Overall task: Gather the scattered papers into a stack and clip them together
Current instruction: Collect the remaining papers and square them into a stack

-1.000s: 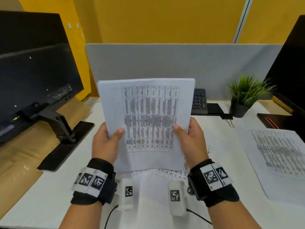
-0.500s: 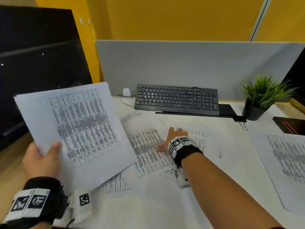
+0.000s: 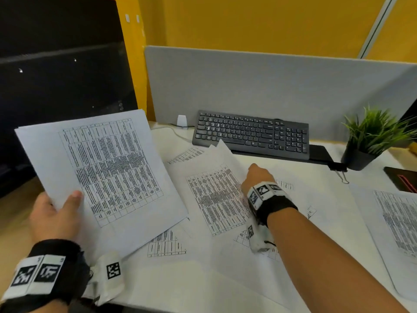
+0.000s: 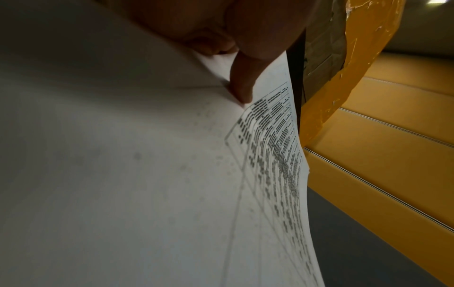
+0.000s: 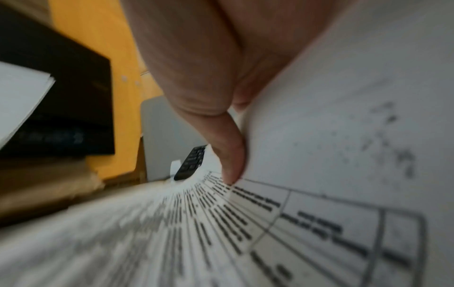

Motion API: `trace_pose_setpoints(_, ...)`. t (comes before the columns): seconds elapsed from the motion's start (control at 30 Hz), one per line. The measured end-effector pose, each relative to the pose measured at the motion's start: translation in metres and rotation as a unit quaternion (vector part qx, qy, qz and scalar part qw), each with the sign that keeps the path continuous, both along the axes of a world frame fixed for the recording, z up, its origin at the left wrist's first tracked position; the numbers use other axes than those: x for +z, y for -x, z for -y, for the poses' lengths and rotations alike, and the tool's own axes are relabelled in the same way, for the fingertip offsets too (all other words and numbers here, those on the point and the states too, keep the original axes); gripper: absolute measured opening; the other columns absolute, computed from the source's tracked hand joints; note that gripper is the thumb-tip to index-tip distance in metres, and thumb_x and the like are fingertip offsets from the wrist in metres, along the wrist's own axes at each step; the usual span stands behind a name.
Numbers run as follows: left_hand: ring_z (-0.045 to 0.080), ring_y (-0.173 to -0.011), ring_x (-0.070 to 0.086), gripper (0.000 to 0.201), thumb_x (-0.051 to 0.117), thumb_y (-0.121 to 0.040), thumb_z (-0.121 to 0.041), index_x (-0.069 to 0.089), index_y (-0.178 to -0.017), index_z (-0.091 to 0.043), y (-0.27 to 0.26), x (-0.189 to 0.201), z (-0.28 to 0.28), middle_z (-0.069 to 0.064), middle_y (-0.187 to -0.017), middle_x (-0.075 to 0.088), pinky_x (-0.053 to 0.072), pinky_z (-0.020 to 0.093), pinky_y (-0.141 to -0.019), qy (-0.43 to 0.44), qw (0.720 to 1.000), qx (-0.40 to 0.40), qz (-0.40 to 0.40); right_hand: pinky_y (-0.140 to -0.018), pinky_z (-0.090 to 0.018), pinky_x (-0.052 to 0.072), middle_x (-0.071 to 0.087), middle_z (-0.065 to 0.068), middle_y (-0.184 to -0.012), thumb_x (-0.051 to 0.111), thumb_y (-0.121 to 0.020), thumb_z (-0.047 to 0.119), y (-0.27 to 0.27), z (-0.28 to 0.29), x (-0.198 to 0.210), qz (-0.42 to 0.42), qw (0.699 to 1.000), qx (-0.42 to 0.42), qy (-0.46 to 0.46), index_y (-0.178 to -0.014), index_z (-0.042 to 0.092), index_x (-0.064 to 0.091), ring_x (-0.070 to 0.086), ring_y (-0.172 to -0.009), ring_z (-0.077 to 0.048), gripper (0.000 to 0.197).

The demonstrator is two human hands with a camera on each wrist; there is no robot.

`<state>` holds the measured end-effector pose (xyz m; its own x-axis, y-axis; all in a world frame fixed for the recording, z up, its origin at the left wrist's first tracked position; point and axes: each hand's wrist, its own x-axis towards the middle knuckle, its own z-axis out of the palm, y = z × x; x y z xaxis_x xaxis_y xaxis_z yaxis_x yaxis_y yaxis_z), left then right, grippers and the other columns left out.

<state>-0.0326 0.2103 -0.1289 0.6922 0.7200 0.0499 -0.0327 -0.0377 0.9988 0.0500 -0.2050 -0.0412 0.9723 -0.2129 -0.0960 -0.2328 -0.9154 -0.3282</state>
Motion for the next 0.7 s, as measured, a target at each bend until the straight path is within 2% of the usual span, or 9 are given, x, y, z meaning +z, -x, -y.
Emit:
trace_pose_setpoints(0.07,0.028,-0.1,0.064,0.045,0.067,-0.077,-0.052,0.058,-0.113,-0.027,0.021,0.05,0.038,0.0,-0.111,0.066,0.048,0.055,-0.09,-0.043,0.999,0.01,-0.016,-0.068,-0.031,0.049,0.068,-0.016,-0.104,0.059,-0.088,0.013,0.001,0.009,0.017,0.015,0.999,-0.007,-0.051,-0.102,0.003,0.063,0.06,-0.08,-0.029,0.018)
trace_pose_setpoints(0.1,0.028,-0.101,0.063,0.038,0.064,-0.081,-0.043,0.057,-0.114,-0.027,0.03,0.069,0.052,-0.001,-0.112,0.066,0.047,0.056,-0.091,-0.037,0.999,0.008,-0.017,-0.07,-0.032,0.051,0.069,-0.016,-0.103,0.062,-0.087,0.013,0.001,0.015,0.027,0.03,0.996,-0.008,-0.078,-0.102,0.004,0.066,0.062,-0.081,-0.029,0.018)
trace_pose_setpoints(0.2,0.025,-0.101,0.057,0.032,0.059,-0.09,-0.02,0.056,-0.121,-0.017,0.036,0.087,0.07,0.002,-0.109,0.061,0.044,0.052,-0.096,-0.054,0.998,0.0,-0.018,-0.077,-0.036,0.053,0.07,-0.012,-0.105,0.068,-0.084,0.013,0.008,0.033,0.065,0.113,0.978,-0.015,-0.175,-0.11,0.007,0.068,0.064,-0.091,-0.029,0.027)
trace_pose_setpoints(0.3,0.026,-0.103,0.057,0.03,0.058,-0.091,-0.016,0.058,-0.121,-0.014,0.034,0.093,0.077,0.004,-0.109,0.06,0.043,0.05,-0.099,-0.05,0.999,-0.008,-0.01,-0.079,-0.032,0.05,0.07,-0.004,-0.104,0.071,-0.083,0.013,0.024,0.052,0.102,0.194,0.92,-0.01,-0.341,-0.109,0.012,0.068,0.066,-0.09,-0.022,0.027)
trace_pose_setpoints(0.4,0.028,-0.105,0.058,0.03,0.057,-0.092,-0.013,0.058,-0.123,-0.013,0.03,0.102,0.095,0.007,-0.114,0.062,0.043,0.048,-0.1,0.002,0.999,-0.051,-0.007,-0.076,-0.036,0.054,0.072,-0.008,-0.102,0.069,-0.083,0.008,0.034,0.058,0.116,0.176,0.85,0.014,-0.497,-0.094,0.015,0.067,0.069,-0.089,-0.023,0.013)
trace_pose_setpoints(0.5,0.031,-0.103,0.063,0.019,0.062,-0.088,-0.016,0.061,-0.107,-0.019,0.026,0.106,0.126,0.01,-0.112,0.066,0.045,0.051,-0.098,0.052,0.991,-0.123,-0.012,-0.088,-0.049,0.053,0.072,-0.014,-0.103,0.067,-0.083,0.006,0.033,0.048,0.091,0.108,0.815,0.009,-0.569,-0.105,0.008,0.066,0.069,-0.096,-0.032,0.022)
trace_pose_setpoints(0.57,0.029,-0.099,0.065,0.017,0.062,-0.089,-0.012,0.062,-0.103,-0.021,0.025,0.105,0.149,0.007,-0.106,0.069,0.049,0.047,-0.094,0.068,0.983,-0.17,-0.016,-0.091,-0.051,0.052,0.074,-0.012,-0.102,0.068,-0.084,0.011,0.036,0.036,0.061,0.053,0.811,0.0,-0.582,-0.109,0.008,0.066,0.07,-0.095,-0.03,0.026)
trace_pose_setpoints(0.63,0.021,-0.089,0.067,0.022,0.056,-0.093,-0.007,0.06,-0.109,-0.022,0.027,0.103,0.169,0.0,-0.098,0.069,0.053,0.033,-0.076,0.107,0.974,-0.197,-0.026,-0.092,-0.051,0.051,0.075,-0.008,-0.099,0.071,-0.082,0.02,0.038,0.029,0.031,0.027,0.826,-0.009,-0.563,-0.109,0.012,0.067,0.071,-0.093,-0.029,0.028)
trace_pose_setpoints(0.7,0.018,-0.082,0.069,0.019,0.054,-0.095,-0.008,0.062,-0.103,-0.022,0.032,0.102,0.182,-0.002,-0.094,0.071,0.053,0.027,-0.064,0.136,0.964,-0.223,-0.041,-0.093,-0.051,0.05,0.075,-0.008,-0.099,0.073,-0.079,0.024,0.042,0.025,0.011,0.005,0.83,-0.022,-0.557,-0.112,0.012,0.067,0.071,-0.093,-0.03,0.036)
